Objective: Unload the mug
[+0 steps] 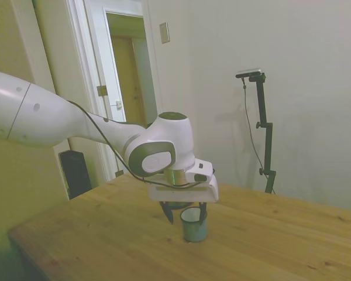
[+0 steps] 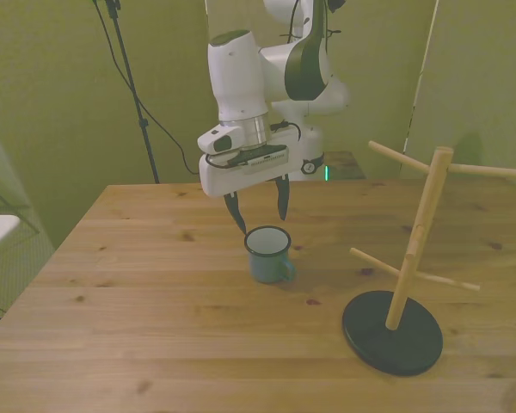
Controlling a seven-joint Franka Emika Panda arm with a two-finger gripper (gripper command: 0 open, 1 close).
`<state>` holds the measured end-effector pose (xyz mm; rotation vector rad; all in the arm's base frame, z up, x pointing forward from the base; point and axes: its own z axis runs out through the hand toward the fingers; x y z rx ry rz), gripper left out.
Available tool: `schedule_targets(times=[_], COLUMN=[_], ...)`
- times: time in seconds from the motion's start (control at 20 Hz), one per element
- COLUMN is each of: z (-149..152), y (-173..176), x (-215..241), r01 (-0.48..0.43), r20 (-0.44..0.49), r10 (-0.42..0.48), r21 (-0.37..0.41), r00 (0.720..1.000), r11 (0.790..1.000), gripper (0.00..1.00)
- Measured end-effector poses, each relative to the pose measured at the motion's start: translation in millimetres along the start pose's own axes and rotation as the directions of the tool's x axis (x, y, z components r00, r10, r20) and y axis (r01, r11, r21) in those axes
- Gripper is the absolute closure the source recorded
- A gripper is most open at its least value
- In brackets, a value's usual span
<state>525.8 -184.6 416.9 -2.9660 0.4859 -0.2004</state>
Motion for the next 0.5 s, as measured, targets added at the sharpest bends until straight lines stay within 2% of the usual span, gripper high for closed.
schedule_targets(times=[0.25,0.5], z=[13,31], y=[-11,-34], x=[-22,-33], r01=[0.056,0.097], r20=[0.036,0.023], r10=[-0.055,-0.096], r21=[-0.006,-0.013], r00=[0.998,0.995], r11=[0.998,0.995], gripper=[0.0,0.0])
